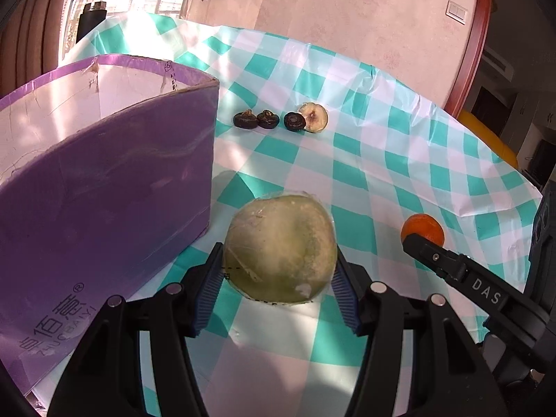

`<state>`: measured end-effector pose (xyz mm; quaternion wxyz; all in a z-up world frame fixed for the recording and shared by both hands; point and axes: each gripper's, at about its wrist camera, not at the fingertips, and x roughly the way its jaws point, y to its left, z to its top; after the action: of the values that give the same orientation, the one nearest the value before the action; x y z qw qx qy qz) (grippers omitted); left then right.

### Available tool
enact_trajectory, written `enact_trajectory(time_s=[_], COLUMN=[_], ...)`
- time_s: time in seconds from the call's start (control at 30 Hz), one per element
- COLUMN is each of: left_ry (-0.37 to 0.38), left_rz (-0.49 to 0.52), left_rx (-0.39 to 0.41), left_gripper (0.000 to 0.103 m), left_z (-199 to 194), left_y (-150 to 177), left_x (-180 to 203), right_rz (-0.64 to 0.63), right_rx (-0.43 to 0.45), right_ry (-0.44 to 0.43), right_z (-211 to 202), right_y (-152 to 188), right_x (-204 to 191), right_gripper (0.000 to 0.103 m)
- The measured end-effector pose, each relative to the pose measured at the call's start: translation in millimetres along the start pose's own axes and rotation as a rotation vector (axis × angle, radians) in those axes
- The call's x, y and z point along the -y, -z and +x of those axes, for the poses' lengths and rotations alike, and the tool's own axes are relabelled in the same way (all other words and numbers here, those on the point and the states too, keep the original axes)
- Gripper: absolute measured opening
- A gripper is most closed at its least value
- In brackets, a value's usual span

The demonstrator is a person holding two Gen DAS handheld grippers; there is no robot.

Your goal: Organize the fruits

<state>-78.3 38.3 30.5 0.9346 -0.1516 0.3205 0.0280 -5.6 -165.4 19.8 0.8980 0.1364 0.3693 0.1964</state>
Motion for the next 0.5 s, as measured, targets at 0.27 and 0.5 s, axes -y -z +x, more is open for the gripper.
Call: enact_trajectory(time_s=[0.27,0.5], left_ry=[-0.003,-0.093], left_rz=[0.053,0.134], left_rx=[0.059,0.246], left_gripper=[0.058,0.058], left_z=[-19.3,-56.4], left_y=[9.0,24.3], left_x=[3.3,14.4], right_rz=[-0.048,-0.043], right_rx=[-0.022,0.077], right_ry=[-0.045,-0.1], right_z=[-3.2,-21.0], right_y=[12.2,17.7], right_x=[-20.1,-30.1], right_gripper=[0.041,0.041])
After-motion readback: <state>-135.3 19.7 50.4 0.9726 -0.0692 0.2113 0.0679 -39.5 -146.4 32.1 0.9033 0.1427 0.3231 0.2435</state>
